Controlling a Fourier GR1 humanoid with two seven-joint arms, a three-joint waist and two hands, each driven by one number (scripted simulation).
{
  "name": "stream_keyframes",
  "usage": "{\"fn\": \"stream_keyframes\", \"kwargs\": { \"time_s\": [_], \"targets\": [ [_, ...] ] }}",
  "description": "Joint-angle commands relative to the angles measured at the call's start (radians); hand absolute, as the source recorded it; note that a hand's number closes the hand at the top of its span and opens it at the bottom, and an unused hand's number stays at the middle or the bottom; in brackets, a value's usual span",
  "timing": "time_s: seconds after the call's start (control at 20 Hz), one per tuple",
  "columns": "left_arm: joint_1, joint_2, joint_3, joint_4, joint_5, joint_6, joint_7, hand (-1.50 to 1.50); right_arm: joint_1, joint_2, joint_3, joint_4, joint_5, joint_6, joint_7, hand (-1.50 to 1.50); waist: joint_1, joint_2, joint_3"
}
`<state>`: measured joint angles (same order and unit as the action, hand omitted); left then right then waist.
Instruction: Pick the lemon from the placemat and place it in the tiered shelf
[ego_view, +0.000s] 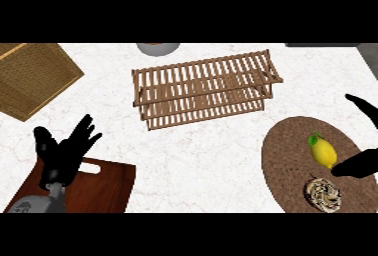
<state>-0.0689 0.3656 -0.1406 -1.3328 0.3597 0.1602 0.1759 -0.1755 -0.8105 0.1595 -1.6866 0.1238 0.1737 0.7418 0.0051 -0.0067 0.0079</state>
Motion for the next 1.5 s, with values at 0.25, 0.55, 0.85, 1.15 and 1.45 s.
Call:
{"fn": "stream_keyframes", "kwargs": {
  "time_s": [0.25, 0.55, 0.85, 1.15, 1.45],
  "targets": [
    [0.01, -0.017, 0.023, 0.004, -0.017, -0.03, 0.079, 0.0, 0.011, 0.118, 0.043, 0.0, 0.197, -0.019, 0.082, -1.5, -0.003, 0.007, -0.008],
    [0.01, -0.048, 0.053, 0.007, -0.059, -0.025, 0.077, 0.0, 0.045, 0.14, -0.042, 0.057, 0.229, 0.036, -0.042, -1.5, -0.006, 0.007, -0.008],
    [0.097, -0.047, 0.043, -0.117, -0.072, -0.032, 0.103, 0.0, 0.058, 0.206, -0.011, 0.209, 0.376, -0.059, -0.112, -1.5, 0.0, 0.006, -0.007],
    [0.047, -0.085, 0.073, 0.032, -0.097, -0.083, 0.025, 0.0, 0.026, 0.286, 0.015, 0.225, 0.49, -0.083, -0.074, -1.5, -0.005, 0.008, -0.008],
    [0.044, -0.09, 0.098, -0.039, -0.128, -0.063, 0.084, 0.0, -0.077, 0.337, -0.057, 0.367, 0.503, -0.088, -0.184, -1.5, -0.001, 0.007, -0.008]
  ]
}}
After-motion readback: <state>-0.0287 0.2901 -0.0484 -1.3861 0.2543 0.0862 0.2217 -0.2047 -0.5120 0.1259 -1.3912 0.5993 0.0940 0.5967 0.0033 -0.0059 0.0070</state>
